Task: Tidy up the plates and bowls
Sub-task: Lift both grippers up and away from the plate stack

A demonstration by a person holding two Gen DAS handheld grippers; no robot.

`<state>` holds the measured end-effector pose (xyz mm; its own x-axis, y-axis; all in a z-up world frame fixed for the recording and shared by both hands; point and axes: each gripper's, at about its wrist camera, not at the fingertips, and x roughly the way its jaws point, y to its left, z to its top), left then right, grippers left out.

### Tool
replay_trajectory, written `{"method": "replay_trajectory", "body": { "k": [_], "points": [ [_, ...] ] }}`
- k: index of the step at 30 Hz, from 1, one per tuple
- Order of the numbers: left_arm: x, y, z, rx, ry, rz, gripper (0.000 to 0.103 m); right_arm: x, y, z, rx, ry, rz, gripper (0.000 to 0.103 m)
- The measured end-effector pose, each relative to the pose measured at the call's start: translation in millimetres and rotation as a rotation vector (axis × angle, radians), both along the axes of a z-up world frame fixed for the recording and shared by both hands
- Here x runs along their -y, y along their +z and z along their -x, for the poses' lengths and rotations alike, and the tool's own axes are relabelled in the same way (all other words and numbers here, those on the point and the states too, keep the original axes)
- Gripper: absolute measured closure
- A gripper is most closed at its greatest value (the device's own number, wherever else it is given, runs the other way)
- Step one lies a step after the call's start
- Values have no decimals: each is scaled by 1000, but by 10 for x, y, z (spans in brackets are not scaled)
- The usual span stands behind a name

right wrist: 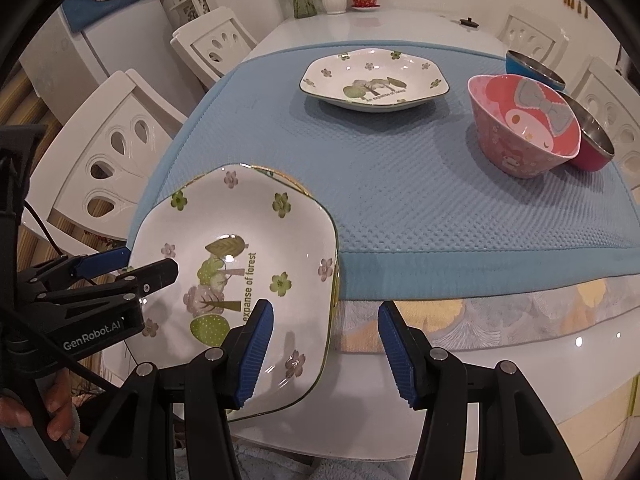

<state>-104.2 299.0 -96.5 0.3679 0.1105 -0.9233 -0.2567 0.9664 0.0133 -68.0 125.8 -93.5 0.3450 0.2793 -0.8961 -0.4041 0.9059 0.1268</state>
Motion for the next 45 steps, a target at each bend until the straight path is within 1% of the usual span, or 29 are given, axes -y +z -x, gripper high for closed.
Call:
{"method": "replay_trajectory", "body": {
  "k": [6,10,12,15,18,20,22,23,25,27,29,31,35,37,39,40,41,42,43,45],
  "points": [
    [-21,52,-27,13,9,-5,41,70,197,-52,43,-16,-33,51],
    [-34,142,-45,32,18,-78,41,126,375,-86,85,-32,-67,51],
    [-54,176,-52,38,24,-96,41,149,501,-112,120,-34,-89,51],
    [-110,273,-50,66,40,-77,41,196,729,-126,194,-31,-123,51],
    [-136,372,-49,91,50,-76,41,282,995,-142,273,-33,-172,50],
    [-142,442,-55,106,55,-90,41,361,1206,-166,339,-38,-203,43],
    [-156,515,-53,122,58,-102,41,430,1367,-188,388,-45,-223,37],
    [-166,539,-60,128,60,-102,41,466,1458,-198,412,-49,-230,37],
    [-189,604,-69,145,67,-95,41,539,1663,-208,458,-50,-260,37],
    [-221,688,-90,172,74,-73,41,611,1825,-208,490,-53,-292,36],
    [-249,746,-122,195,76,-49,41,682,2012,-212,542,-57,-311,31],
    [-268,823,-166,221,78,-38,41,723,2192,-223,605,-55,-299,26],
    [-309,941,-243,257,81,-44,41,785,2406,-247,716,-62,-265,25],
    [-338,1009,-295,280,77,-25,41,841,2477,-263,740,-71,-284,25],
    [-359,1099,-356,309,73,-7,41,898,2554,-319,749,-72,-338,25],
    [-369,1143,-392,323,69,10,41,923,2593,-355,748,-74,-367,25],
    [-385,1179,-438,333,60,43,37,950,2637,-399,746,-79,-395,25],
    [-394,1191,-477,333,51,70,36,987,2684,-457,742,-89,-423,24],
    [-404,1207,-530,337,39,102,36,1020,2731,-517,740,-99,-443,22],
    [-392,1227,-602,345,29,112,36,1110,2838,-624,761,-132,-486,20]
  ]
}}
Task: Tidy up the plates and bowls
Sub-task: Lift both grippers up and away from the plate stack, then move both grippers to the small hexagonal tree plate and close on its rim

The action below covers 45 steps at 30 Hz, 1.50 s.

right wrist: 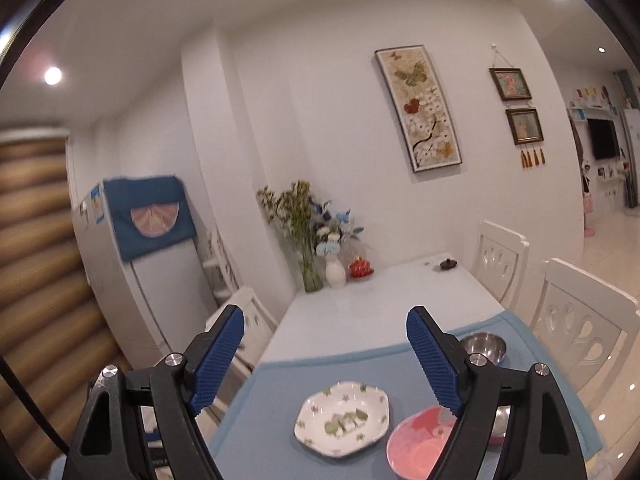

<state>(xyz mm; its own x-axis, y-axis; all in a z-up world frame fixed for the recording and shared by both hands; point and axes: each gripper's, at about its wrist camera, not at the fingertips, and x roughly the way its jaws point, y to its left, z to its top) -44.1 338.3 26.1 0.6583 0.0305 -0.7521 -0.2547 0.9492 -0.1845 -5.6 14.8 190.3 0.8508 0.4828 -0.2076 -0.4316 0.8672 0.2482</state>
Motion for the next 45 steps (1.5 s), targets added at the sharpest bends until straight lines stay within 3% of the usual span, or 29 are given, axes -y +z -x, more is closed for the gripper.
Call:
{"method": "replay_trajectory", "body": {
  "k": [5,10,14,21,24,31,36,45],
  "points": [
    [54,31,-319,2,-29,-34,36,169,194,-300,63,-48,-53,14],
    [37,-63,-750,-3,-42,24,36,101,72,-748,46,-51,-32,12],
    [64,-274,-1033,-62,-44,-26,36,17,-303,-1296,-96,-5,-111,12],
    [-2,-727,-1441,-174,-64,38,36,-269,-1285,-2227,-433,51,-122,13],
    [-21,-888,-1562,-212,-60,66,36,-370,-1620,-2424,-531,78,-112,13],
    [65,-1208,-1762,-291,-83,97,36,-631,-2185,-2782,-671,105,-59,13],
    [176,-1299,-1805,-314,-128,83,36,-805,-2652,-3056,-831,152,-82,14],
    [121,-1481,-1824,-367,-115,118,36,-936,-2979,-3143,-917,173,-72,18]
  ]
}}
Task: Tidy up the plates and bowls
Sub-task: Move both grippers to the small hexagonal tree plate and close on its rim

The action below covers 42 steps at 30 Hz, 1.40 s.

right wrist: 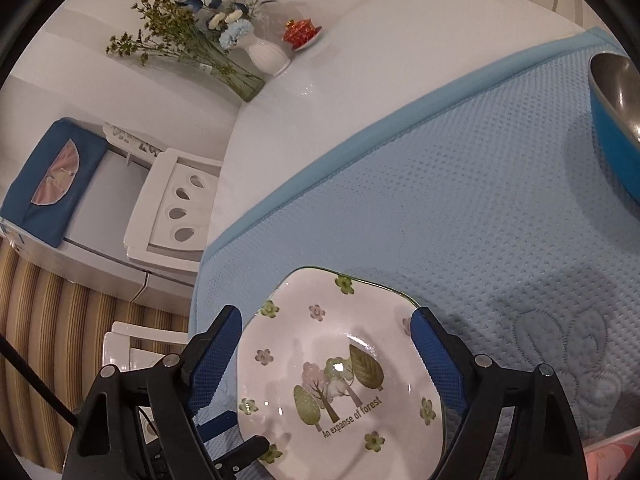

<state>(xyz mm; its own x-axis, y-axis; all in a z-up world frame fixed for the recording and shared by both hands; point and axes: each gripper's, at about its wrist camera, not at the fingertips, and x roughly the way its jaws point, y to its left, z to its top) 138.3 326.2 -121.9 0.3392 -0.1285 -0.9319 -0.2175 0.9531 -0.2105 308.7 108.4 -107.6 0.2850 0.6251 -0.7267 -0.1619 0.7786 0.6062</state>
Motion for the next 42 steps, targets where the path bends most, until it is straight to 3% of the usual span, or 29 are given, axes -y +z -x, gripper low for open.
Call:
{"method": "replay_trajectory", "body": {
  "k": [14,22,25,30,42],
  "points": [
    [80,-104,-128,-21,-16,-6,36,-68,-51,-32,-22,12,-31,19],
    [59,-140,-130,-16,-20,-3,36,123,59,-55,23,-53,-9,18],
    [48,-147,-141,-15,-22,-2,36,168,1,-71,0,-67,-5,18],
    [64,-132,-101,6,-24,-28,36,187,-130,-85,-82,-73,-85,18],
    [145,-142,-156,20,-49,-65,37,28,-189,-88,-108,-44,-28,18]
  ]
}}
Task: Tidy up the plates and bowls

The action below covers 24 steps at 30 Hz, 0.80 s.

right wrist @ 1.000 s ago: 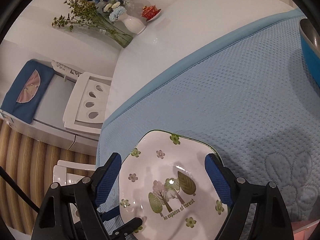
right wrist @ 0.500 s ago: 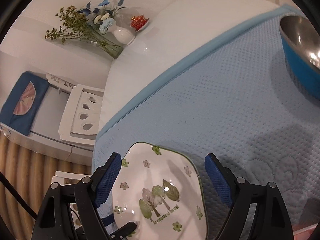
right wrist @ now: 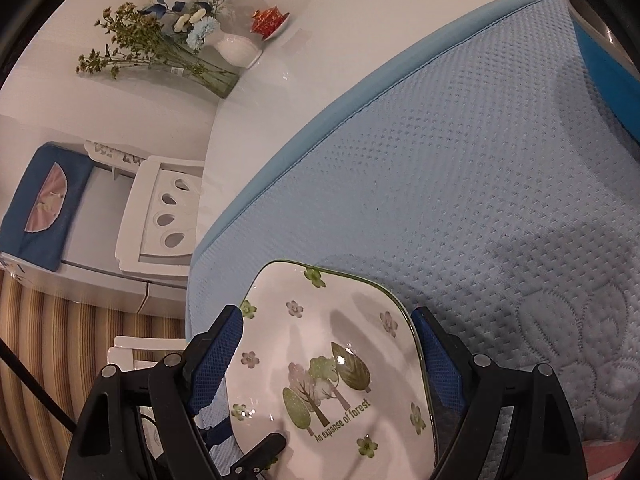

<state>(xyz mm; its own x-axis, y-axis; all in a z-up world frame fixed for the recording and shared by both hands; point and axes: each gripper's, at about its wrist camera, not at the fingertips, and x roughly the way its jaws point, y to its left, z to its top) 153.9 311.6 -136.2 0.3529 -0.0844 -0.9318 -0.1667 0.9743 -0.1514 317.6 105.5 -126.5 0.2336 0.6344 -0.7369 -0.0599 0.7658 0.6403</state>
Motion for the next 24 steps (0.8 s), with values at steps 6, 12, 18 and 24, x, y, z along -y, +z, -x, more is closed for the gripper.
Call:
{"method": "replay_trajectory", "body": {
  "k": [6,12,18,24],
  "points": [
    [7,3,-60,2,-6,1,37,-75,-54,4,-15,28,37,18],
    [-25,18,-64,4,-2,-3,38,-228,-19,43,-14,53,129,15],
    [-55,87,-89,20,-1,-1,38,-283,-26,87,-26,60,156,14],
    [-205,126,-71,21,16,2,38,-311,3,225,-36,43,158,9]
  ]
}}
